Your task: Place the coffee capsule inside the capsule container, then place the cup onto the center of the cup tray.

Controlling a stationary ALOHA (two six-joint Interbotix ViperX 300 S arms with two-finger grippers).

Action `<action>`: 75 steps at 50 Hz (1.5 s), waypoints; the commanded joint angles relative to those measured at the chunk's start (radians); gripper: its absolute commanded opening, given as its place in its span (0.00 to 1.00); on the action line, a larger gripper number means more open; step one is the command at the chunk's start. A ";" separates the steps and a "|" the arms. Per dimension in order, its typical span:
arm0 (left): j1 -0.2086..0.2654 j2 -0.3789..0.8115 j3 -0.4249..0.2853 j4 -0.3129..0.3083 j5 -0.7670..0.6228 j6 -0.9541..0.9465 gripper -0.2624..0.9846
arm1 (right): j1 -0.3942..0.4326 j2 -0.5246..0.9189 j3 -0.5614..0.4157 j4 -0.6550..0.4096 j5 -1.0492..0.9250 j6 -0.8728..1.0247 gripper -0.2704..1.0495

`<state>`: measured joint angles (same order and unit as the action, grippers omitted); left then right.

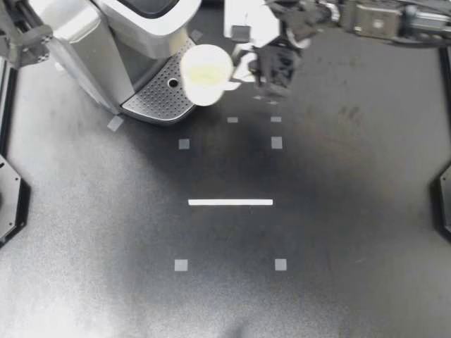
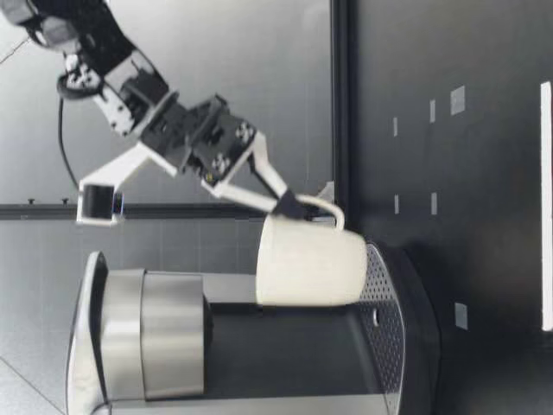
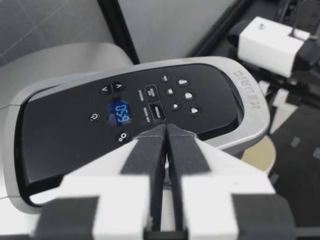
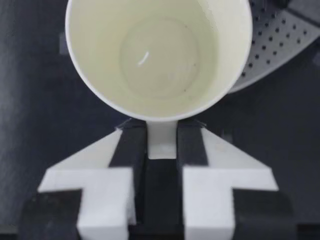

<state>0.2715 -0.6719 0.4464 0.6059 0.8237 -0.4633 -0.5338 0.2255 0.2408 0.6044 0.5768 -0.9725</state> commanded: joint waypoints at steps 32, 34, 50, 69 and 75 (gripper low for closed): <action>0.000 -0.009 0.002 0.003 0.006 -0.002 0.28 | 0.005 0.084 -0.135 -0.002 0.008 -0.002 0.32; 0.000 -0.011 0.002 0.005 0.006 -0.002 0.28 | 0.005 0.087 -0.140 -0.002 0.011 -0.002 0.32; 0.000 -0.012 0.005 0.003 0.005 -0.002 0.28 | 0.005 0.110 -0.175 -0.002 0.032 0.000 0.32; 0.000 -0.026 0.017 0.005 0.006 -0.003 0.28 | 0.005 0.138 -0.204 -0.002 0.032 0.000 0.32; 0.000 -0.031 0.025 0.005 0.006 -0.003 0.28 | 0.005 0.141 -0.213 -0.002 0.032 0.003 0.33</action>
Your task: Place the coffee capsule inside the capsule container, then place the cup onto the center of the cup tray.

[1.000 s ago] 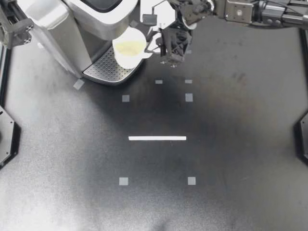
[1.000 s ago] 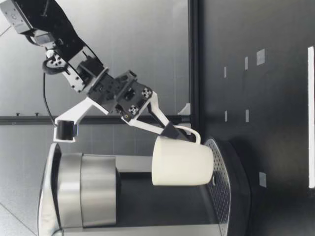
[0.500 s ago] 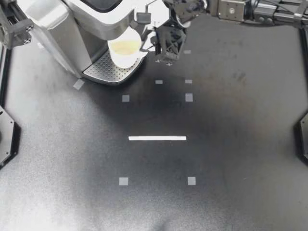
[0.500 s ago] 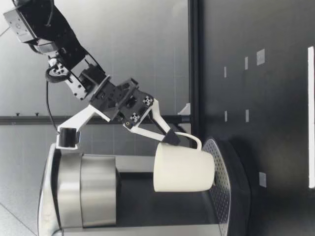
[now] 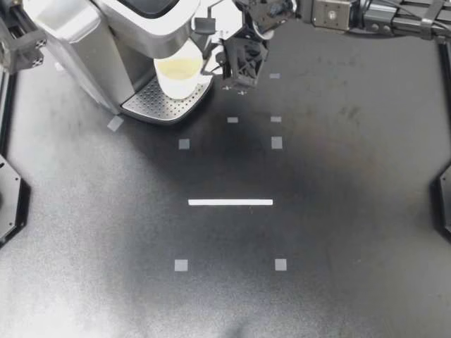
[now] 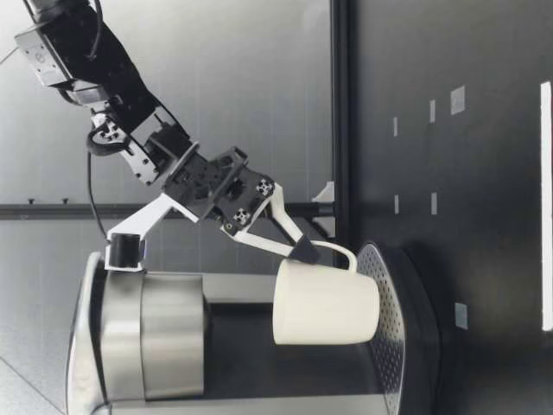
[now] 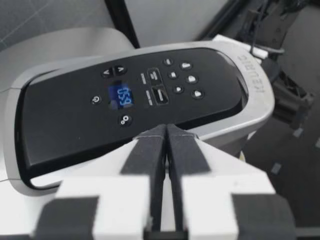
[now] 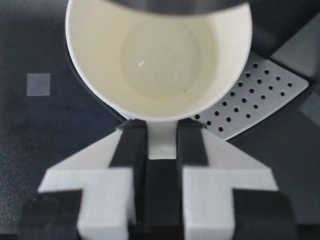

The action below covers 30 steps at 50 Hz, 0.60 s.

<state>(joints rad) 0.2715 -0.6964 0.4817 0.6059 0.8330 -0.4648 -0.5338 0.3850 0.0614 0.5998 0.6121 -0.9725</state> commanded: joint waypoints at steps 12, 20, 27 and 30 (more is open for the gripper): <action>0.000 -0.018 -0.005 0.005 -0.003 -0.008 0.28 | 0.005 -0.014 -0.038 0.003 -0.003 0.000 0.35; 0.000 -0.021 -0.005 0.005 -0.005 -0.011 0.28 | 0.008 -0.011 -0.040 0.003 0.000 0.002 0.48; 0.000 -0.021 -0.003 0.005 -0.005 -0.012 0.28 | 0.011 -0.014 -0.037 0.003 0.002 0.002 0.62; 0.000 -0.021 -0.005 0.005 -0.006 -0.012 0.28 | 0.011 -0.018 -0.035 0.003 0.002 0.002 0.65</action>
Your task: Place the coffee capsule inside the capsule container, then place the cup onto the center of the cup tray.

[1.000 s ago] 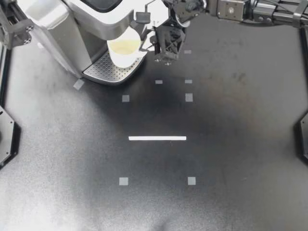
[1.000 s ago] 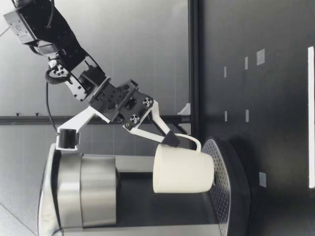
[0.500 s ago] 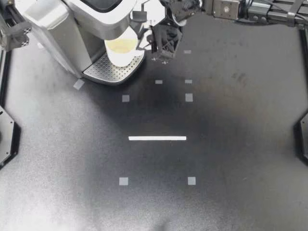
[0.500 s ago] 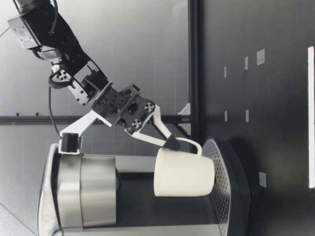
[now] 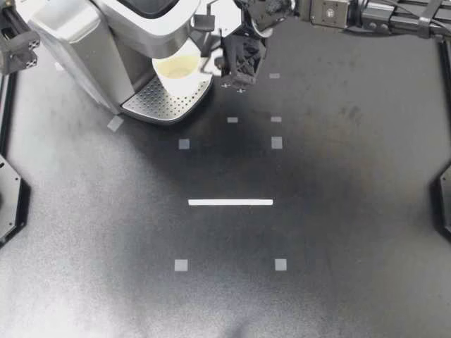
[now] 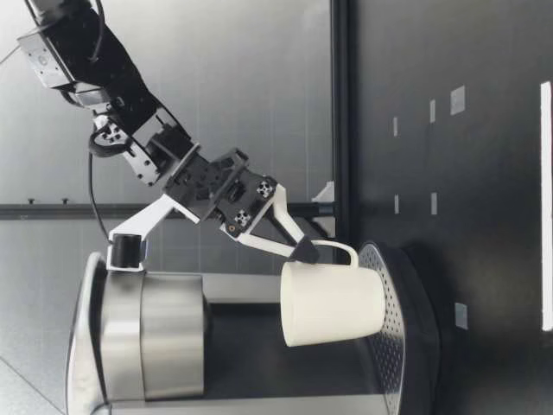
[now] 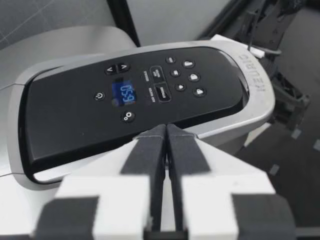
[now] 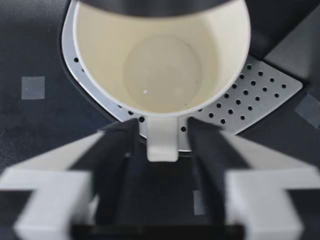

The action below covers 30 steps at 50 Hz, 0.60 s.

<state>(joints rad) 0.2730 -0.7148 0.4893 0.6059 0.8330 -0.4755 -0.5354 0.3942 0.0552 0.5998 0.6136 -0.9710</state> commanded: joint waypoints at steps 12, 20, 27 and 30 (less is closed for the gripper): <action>-0.002 -0.002 -0.011 0.005 -0.012 -0.002 0.28 | 0.012 -0.061 -0.020 0.003 0.011 0.002 0.65; -0.002 0.003 -0.011 0.005 -0.029 -0.003 0.28 | 0.011 -0.091 0.025 0.002 0.006 0.000 0.66; -0.002 0.008 -0.012 0.005 -0.043 -0.005 0.28 | 0.009 -0.117 0.075 0.000 -0.012 -0.002 0.66; -0.002 0.011 -0.014 0.006 -0.049 -0.005 0.28 | 0.006 -0.132 0.097 0.000 -0.023 -0.002 0.66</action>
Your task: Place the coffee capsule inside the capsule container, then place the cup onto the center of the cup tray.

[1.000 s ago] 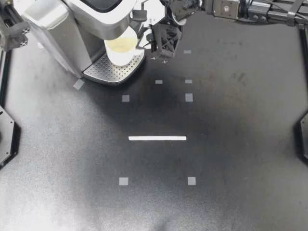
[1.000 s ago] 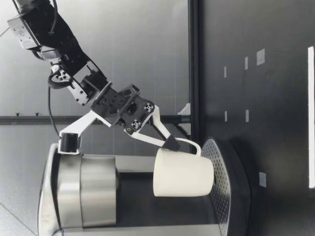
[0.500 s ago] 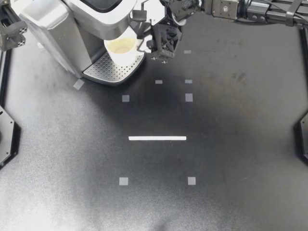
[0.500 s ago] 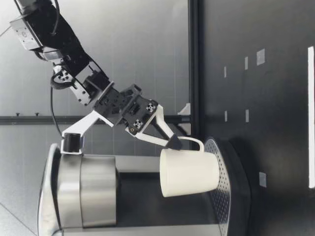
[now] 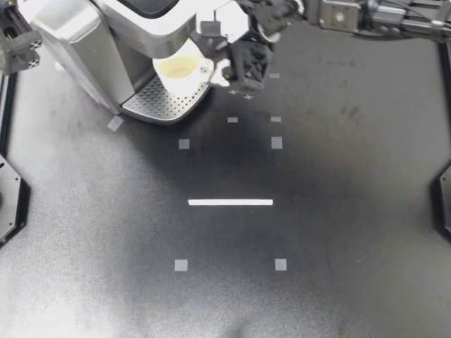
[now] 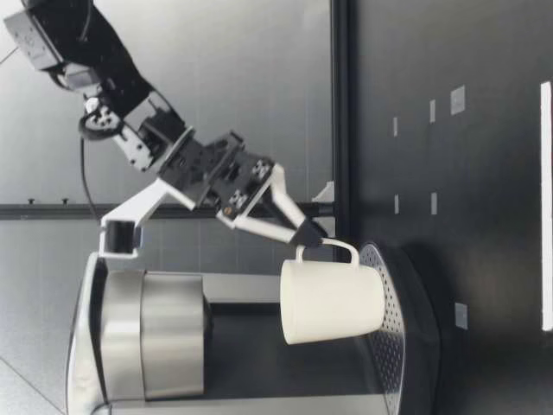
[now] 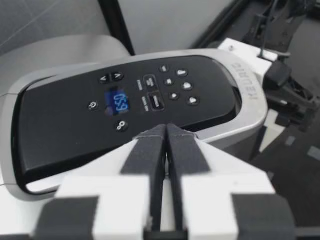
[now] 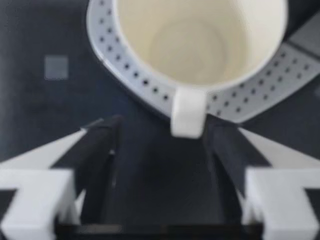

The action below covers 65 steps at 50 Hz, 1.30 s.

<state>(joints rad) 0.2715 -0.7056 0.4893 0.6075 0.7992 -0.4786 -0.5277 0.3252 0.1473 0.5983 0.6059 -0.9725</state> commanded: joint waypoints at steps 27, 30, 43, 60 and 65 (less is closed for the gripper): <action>0.028 0.112 -0.054 0.009 -0.087 -0.008 0.28 | -0.011 -0.272 0.213 0.021 -0.120 0.000 0.66; 0.028 0.132 -0.066 0.009 -0.080 -0.008 0.28 | -0.011 -0.301 0.235 0.040 -0.130 0.000 0.66; 0.091 0.222 -0.138 0.009 -0.032 0.002 0.28 | -0.003 -0.400 0.318 0.204 -0.130 -0.006 0.65; 0.120 0.330 -0.201 0.009 0.031 0.028 0.28 | 0.063 -0.448 0.348 0.265 -0.130 -0.012 0.52; 0.120 0.339 -0.212 0.009 0.037 0.037 0.28 | 0.064 -0.456 0.359 0.265 -0.132 -0.014 0.51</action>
<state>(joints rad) 0.3866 -0.3620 0.3114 0.6136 0.8345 -0.4433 -0.4679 -0.0936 0.5123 0.8606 0.4801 -0.9848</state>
